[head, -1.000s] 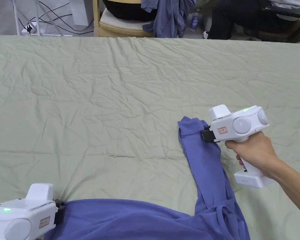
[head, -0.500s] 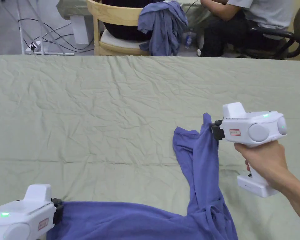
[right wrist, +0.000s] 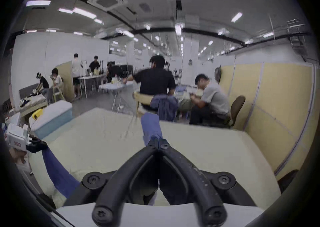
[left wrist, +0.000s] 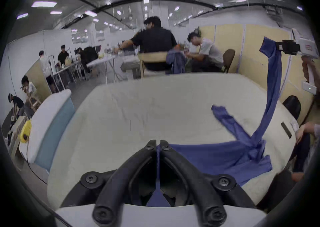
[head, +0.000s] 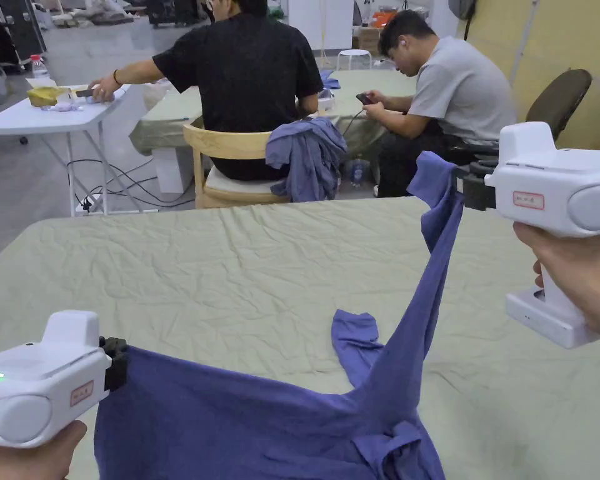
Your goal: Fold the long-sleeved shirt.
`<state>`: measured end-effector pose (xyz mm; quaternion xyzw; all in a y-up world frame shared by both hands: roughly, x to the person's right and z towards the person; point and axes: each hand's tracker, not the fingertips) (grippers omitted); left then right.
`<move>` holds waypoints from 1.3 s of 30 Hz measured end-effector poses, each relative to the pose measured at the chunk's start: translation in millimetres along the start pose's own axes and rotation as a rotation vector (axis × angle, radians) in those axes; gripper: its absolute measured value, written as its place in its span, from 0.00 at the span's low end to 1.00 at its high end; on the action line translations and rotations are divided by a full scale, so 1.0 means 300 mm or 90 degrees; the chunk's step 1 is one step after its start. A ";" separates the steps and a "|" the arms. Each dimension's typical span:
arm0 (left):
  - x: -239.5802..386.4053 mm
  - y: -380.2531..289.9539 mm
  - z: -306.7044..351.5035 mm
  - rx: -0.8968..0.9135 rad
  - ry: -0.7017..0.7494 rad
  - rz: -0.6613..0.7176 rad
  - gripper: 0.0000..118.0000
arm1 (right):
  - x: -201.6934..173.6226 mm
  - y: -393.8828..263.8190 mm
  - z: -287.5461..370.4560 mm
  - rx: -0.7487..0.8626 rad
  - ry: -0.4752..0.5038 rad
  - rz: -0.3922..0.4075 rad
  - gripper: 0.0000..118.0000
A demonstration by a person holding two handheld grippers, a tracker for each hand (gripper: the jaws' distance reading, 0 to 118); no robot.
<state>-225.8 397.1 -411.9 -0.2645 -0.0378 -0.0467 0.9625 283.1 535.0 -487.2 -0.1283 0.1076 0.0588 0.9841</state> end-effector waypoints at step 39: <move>-0.213 1.305 0.744 0.344 0.058 -0.010 0.01 | 0.064 1.293 0.798 0.297 -0.210 0.055 0.00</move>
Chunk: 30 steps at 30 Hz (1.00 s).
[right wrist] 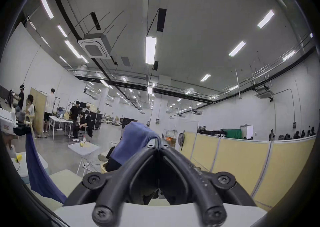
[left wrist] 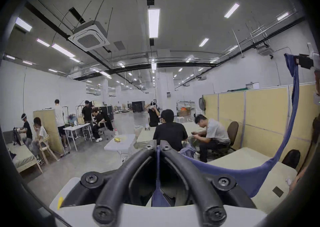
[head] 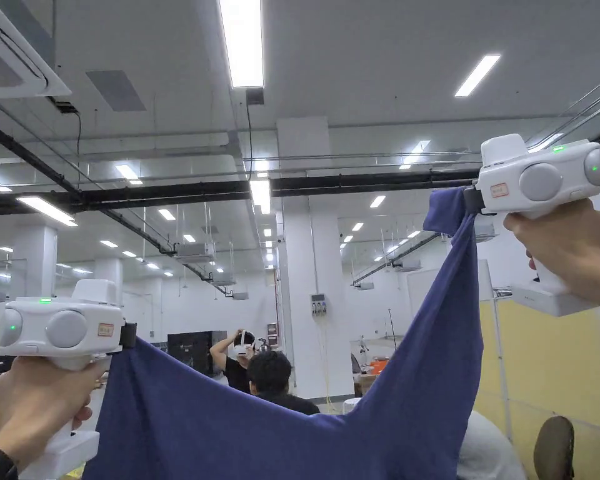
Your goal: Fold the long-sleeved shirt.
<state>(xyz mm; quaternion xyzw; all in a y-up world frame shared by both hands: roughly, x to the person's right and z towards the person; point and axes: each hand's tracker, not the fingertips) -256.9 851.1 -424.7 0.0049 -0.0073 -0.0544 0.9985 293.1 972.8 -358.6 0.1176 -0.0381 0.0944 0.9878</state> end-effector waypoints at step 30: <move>-0.028 -0.068 -0.415 -0.013 0.012 0.013 0.01 | -0.020 -0.217 -0.460 -0.025 -0.045 0.017 0.00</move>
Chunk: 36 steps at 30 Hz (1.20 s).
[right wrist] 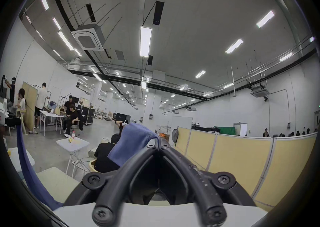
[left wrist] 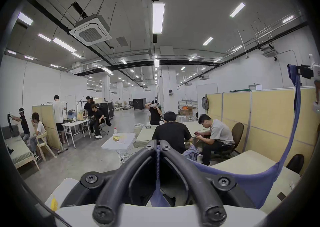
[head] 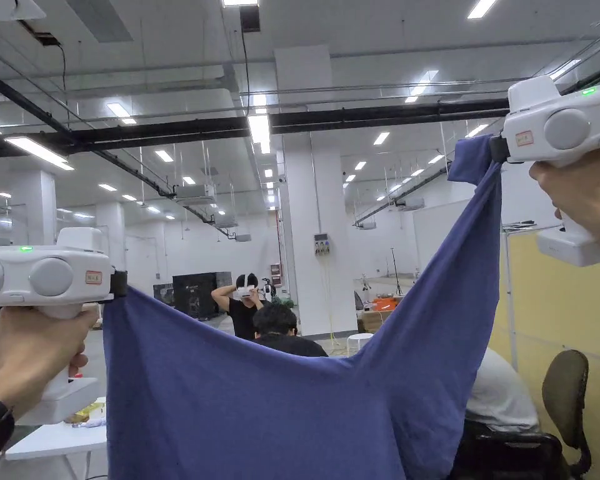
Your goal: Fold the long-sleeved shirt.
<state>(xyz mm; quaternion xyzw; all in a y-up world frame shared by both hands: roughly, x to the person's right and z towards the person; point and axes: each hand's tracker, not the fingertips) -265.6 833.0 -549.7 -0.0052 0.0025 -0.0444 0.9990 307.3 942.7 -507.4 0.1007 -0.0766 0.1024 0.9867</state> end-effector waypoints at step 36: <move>0.078 -0.601 -0.577 -0.111 -0.016 -0.022 0.01 | -0.174 -0.685 -0.487 -0.064 0.018 -0.013 0.00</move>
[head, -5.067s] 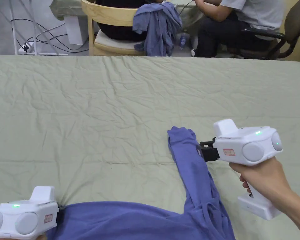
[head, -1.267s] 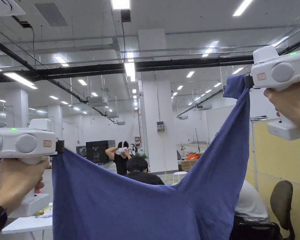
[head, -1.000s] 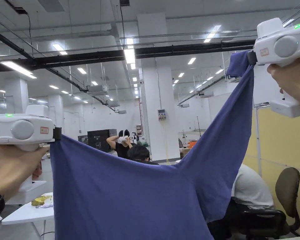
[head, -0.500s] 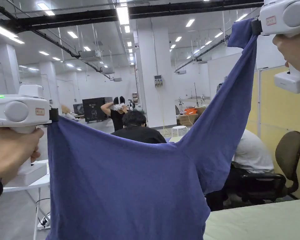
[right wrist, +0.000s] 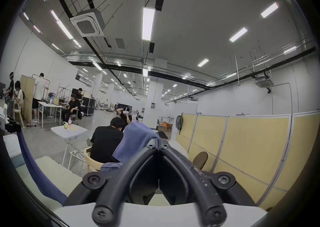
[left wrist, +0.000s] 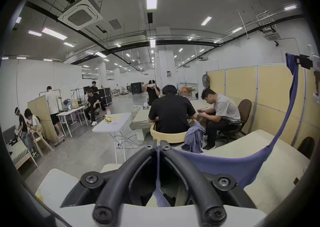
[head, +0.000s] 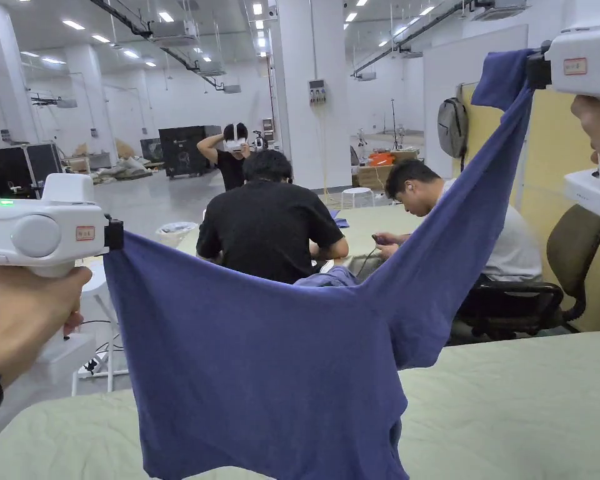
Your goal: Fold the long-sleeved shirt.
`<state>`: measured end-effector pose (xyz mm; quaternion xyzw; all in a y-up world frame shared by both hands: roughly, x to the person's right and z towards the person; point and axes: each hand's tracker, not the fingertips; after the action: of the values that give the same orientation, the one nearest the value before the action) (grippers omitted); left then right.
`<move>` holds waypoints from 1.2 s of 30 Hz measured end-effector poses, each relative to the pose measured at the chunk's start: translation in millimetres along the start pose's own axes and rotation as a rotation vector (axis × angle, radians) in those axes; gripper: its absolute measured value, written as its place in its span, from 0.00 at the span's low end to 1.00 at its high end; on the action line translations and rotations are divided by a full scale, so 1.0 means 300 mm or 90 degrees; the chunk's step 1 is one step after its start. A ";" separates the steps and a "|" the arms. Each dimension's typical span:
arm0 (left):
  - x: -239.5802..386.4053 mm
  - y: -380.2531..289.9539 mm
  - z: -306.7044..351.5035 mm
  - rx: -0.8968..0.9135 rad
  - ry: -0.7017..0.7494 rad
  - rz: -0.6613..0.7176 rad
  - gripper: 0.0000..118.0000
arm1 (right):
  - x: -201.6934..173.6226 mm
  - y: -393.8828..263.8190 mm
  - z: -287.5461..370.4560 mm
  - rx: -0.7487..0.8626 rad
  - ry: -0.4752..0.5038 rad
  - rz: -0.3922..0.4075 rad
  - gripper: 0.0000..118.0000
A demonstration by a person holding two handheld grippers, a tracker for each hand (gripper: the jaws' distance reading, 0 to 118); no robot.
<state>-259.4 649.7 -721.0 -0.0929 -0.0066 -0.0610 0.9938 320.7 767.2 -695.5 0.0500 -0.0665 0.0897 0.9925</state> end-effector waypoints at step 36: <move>0.033 -1.093 0.984 -0.278 -0.084 0.069 0.01 | 0.090 -0.810 1.165 -0.249 0.124 -0.062 0.00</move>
<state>-290.1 383.4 -370.3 -0.3093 -0.0535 -0.0015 0.9494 349.0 495.1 -368.3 -0.1493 0.0159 0.0314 0.9882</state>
